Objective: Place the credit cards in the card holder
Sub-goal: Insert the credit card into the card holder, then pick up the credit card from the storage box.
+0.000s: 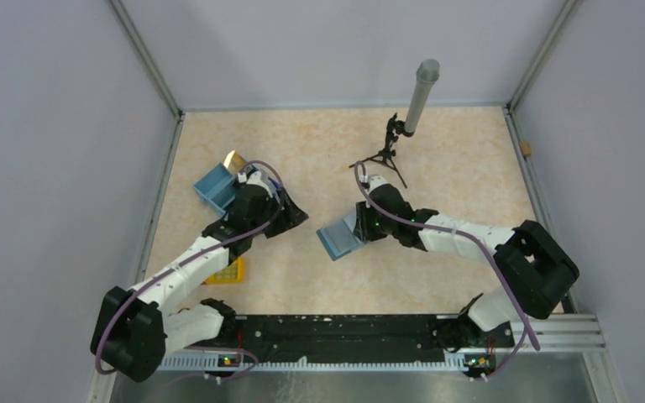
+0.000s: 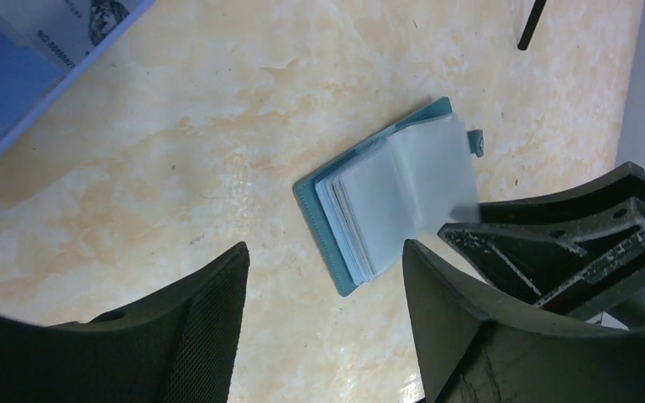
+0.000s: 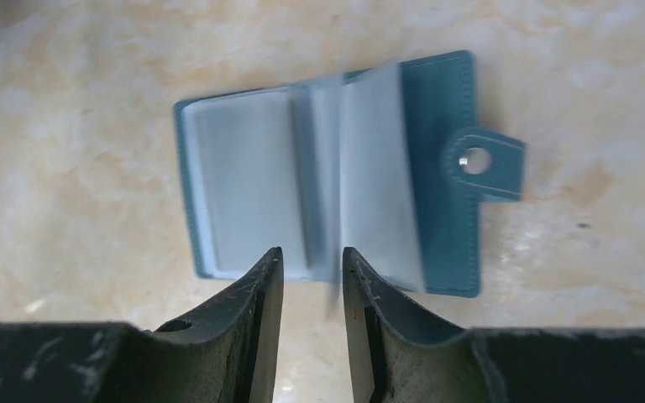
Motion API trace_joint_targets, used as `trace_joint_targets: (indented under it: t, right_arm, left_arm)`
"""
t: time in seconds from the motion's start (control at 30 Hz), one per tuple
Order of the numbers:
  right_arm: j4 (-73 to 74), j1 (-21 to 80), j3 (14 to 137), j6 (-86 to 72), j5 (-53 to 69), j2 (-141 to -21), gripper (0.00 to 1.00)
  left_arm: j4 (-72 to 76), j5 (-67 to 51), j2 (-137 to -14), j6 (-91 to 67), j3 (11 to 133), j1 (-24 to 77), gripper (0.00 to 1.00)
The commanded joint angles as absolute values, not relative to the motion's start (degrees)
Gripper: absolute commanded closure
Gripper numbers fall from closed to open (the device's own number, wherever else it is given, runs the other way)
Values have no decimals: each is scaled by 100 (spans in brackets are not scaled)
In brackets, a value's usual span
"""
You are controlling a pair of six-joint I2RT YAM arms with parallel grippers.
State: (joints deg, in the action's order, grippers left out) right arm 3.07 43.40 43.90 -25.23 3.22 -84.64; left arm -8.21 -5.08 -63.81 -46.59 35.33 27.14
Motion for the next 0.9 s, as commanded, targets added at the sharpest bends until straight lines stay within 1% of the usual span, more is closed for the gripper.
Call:
trace_joint_targets:
  t: [0.0, 0.2, 0.3, 0.37, 0.43, 0.5, 0.63, 0.67, 0.77, 0.87]
  right_arm:
    - [548, 4386, 4638, -2724, -1105, -8540, 68]
    - [811, 4386, 4650, -2943, -1699, -8595, 67]
    - [969, 4375, 4634, -2915, -1870, -8463, 56]
    - [1081, 4328, 4632, -2834, -1948, -8326, 49]
    - [1138, 4234, 4596, -2729, -1894, -8145, 44]
    - [1135, 4119, 4531, -2609, -1770, -7897, 41]
    - [1102, 3992, 4388, -2402, -1440, -7374, 36]
    - [1083, 3973, 4353, -2366, -1340, -7243, 35]
    - [1004, 3904, 4214, -2260, -1065, -6892, 33]
    - [962, 3847, 4066, -2186, -959, -6635, 32]
  left_arm:
    - [-1084, -567, -6137, -4457, 3455, 2560, 31]
    - [-1144, -748, -6117, -4360, 3470, 2331, 30]
    - [-1313, -843, -5932, -4129, 3659, 2128, 27]
    - [-1512, -840, -5787, -3812, 3893, 1977, 22]
    - [-1736, -834, -5753, -3306, 4193, 1759, 17]
    - [-2084, -880, -5887, -2682, 4604, 1471, 15]
    - [-2880, -459, -6430, -1666, 5534, 931, 15]
    - [-2887, -358, -6550, -1456, 5660, 802, 15]
    - [-2798, -559, -7004, -910, 6026, 478, 18]
    - [-2917, -302, -7609, -631, 6475, 263, 19]
